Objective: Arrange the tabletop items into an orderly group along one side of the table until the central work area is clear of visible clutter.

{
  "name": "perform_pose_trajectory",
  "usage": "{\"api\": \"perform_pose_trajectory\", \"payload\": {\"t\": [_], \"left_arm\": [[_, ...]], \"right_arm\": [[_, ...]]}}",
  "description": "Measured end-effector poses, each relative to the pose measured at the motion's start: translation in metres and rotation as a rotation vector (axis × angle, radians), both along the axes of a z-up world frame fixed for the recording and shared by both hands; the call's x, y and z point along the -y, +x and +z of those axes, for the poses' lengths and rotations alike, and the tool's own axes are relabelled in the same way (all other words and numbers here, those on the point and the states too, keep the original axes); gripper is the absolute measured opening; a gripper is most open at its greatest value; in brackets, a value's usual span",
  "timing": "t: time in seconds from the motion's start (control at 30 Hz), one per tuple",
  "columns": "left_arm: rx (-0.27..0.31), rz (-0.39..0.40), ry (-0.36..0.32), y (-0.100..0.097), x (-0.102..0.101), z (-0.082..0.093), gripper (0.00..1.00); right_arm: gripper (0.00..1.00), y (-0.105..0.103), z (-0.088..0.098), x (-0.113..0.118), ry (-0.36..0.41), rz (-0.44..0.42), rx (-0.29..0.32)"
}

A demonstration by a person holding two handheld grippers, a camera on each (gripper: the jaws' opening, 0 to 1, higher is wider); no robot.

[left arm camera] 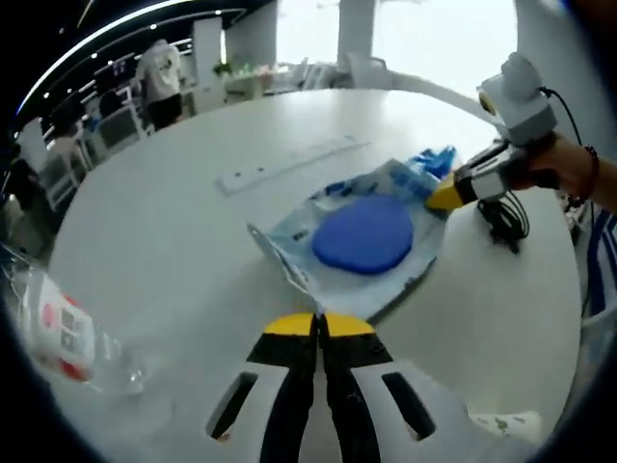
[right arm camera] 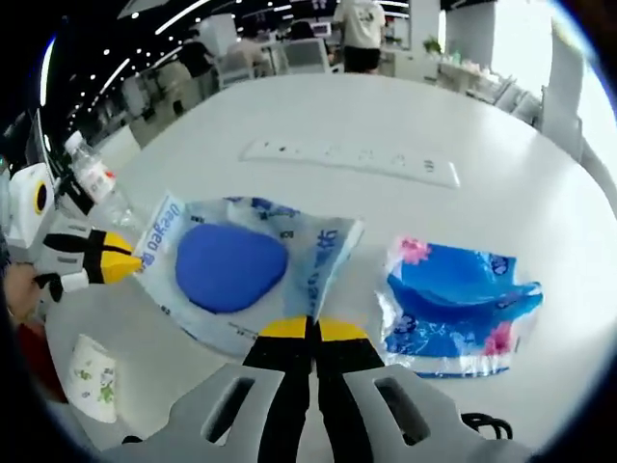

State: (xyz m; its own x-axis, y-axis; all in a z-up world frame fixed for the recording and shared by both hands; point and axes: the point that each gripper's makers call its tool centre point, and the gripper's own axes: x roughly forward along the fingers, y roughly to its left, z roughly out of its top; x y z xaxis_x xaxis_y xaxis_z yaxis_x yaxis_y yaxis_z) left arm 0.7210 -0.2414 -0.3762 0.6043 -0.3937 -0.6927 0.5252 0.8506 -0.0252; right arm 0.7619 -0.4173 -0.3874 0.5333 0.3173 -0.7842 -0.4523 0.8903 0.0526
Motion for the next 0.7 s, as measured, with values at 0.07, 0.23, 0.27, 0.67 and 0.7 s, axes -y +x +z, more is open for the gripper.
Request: {"api": "perform_pose_trajectory", "payload": {"t": [0.07,0.23,0.27,0.67,0.7], "left_arm": [[-0.004,-0.003,0.008,-0.0002,0.0011,-0.0024,0.0],[0.015,-0.053,0.092,0.0025,-0.0011,-0.0036,0.0],[0.013,-0.051,0.094,0.0028,-0.0017,-0.0033,0.0],[0.008,-0.048,0.114,0.006,-0.0066,-0.0073,0.01],[0.016,-0.053,0.124,0.0056,-0.0077,-0.0075,0.02]], "right_arm": [[0.01,-0.0002,-0.0002,-0.0001,-0.012,0.012,0.005],[0.02,0.0004,-0.0022,-0.0031,-0.036,0.055,0.018],[0.02,0.0003,-0.0027,-0.0038,-0.045,0.065,0.022],[0.03,0.0005,-0.0054,-0.0065,-0.119,0.112,0.045],[0.03,0.0005,-0.0053,-0.0065,-0.123,0.116,0.047]]}}
